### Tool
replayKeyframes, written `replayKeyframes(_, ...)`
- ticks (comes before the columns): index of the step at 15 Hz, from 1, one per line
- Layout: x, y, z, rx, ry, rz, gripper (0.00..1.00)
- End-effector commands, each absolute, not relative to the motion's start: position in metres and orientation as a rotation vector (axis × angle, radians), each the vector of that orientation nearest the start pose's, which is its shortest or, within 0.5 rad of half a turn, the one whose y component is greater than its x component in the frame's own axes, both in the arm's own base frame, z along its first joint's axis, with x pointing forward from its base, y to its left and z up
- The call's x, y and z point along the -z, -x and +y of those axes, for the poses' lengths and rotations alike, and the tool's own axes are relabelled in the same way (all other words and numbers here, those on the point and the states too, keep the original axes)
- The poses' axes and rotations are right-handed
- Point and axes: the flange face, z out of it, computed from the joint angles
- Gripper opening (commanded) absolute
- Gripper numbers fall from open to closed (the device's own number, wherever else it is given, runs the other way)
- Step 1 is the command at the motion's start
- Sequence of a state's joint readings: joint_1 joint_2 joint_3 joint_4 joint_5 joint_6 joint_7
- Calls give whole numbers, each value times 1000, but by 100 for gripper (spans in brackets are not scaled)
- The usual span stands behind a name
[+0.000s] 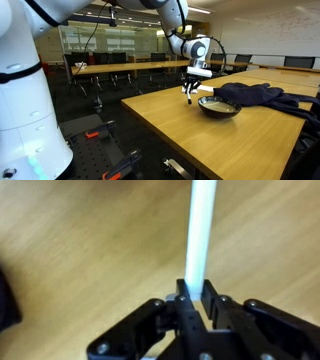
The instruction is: Pick the marker and put it in the bowl
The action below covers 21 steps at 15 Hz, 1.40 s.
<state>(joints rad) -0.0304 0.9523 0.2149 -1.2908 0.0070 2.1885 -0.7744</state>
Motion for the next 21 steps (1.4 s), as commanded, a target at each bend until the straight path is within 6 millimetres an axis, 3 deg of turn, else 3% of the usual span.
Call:
replayKeyframes(1,-226,-737,107,98,2652,-1135,5)
replayKeyframes(4,-269,-745,82,208,2699,-1191,5)
replayKeyframes(6,-278,-751,48,252,2748,-1189,5)
replayKeyframes(11,-243,-752,-30,274,2847,-1058,5)
replayKeyframes(14,-224,-746,-55,240,2893,-985,5)
replayKeyframes(17,-219,-735,-64,152,2945,-984,6)
replayKeyframes(18,-218,-732,-64,120,2968,-978,45)
replayKeyframes(19,-219,-730,-63,104,2956,-997,46)
replayKeyframes(21,-224,-725,-59,80,2980,-975,59)
